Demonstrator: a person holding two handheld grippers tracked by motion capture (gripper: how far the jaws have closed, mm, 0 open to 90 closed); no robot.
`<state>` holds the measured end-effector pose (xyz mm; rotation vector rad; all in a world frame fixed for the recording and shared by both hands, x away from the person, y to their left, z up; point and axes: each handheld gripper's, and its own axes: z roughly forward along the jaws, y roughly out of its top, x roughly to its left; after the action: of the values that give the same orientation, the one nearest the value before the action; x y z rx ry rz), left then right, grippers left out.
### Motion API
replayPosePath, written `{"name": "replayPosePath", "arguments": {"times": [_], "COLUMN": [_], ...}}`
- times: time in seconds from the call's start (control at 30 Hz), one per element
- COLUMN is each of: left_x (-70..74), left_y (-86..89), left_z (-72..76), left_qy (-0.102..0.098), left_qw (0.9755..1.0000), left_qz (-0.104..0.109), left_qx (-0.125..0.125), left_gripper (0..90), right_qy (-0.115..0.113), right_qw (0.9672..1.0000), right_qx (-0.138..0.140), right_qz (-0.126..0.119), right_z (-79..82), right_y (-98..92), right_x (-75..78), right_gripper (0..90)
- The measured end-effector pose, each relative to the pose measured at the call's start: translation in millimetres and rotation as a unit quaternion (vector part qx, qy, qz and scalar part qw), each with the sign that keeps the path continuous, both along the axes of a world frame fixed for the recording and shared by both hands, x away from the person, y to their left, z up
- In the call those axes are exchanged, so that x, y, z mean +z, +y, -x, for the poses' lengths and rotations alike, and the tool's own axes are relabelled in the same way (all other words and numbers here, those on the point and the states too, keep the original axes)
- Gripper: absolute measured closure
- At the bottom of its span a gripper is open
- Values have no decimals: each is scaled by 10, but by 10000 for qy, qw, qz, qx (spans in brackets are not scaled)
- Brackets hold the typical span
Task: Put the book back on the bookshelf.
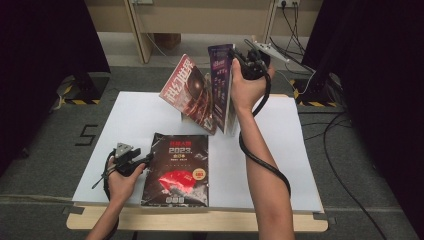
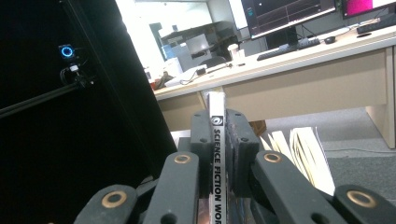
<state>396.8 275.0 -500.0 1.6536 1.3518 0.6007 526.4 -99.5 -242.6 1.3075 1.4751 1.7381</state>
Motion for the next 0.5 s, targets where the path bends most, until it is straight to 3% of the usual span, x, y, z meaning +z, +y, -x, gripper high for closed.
{"name": "replayPosePath", "arguments": {"times": [0.5], "left_x": [1], "left_y": [6], "left_z": [6], "left_qy": [-9], "left_qw": [10000], "left_qz": [17], "left_qx": [2], "left_gripper": [396], "right_qy": [-18], "right_qw": [9999], "right_qx": [-60], "right_qz": [120], "right_z": [-169], "right_y": [70], "right_x": [42], "right_gripper": [836]}}
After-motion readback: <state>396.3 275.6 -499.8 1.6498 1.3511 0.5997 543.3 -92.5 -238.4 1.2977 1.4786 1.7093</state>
